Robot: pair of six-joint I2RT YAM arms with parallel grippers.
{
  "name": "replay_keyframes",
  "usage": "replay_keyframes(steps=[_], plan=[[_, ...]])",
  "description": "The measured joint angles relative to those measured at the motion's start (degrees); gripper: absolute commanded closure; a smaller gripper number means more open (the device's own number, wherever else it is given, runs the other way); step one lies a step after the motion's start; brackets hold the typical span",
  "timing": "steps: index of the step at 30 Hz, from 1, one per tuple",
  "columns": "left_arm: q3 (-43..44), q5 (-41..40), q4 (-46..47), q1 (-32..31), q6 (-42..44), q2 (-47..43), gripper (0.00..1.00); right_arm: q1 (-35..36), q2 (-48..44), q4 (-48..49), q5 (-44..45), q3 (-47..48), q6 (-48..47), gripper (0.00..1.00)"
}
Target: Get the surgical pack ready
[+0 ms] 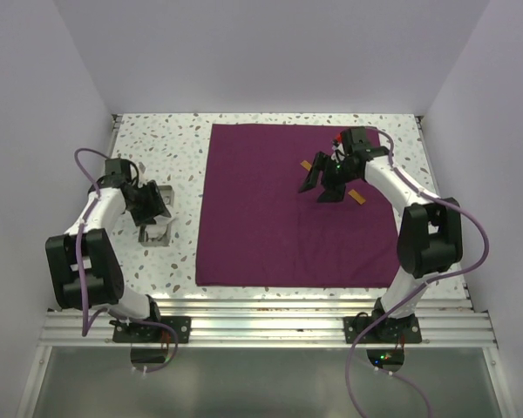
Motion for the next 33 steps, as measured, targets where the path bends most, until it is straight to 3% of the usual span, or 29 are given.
replay_keyframes(steps=[13,29,33], plan=[[-1.7,-7.8,0.0,-0.9,-5.9,-1.9,0.55,0.0,-0.9,0.1,-1.6,-2.7,-1.6,0.31],[-2.4,-9.6,0.1,-3.2,-6.5,0.5,0.56,0.0,-0.9,0.6,-2.9,-3.0,-1.9,0.31],[-2.4,-9.6,0.3,-3.2,-7.1,1.5,0.63,0.0,-0.9,0.7,-2.9,-3.0,-1.9,0.31]])
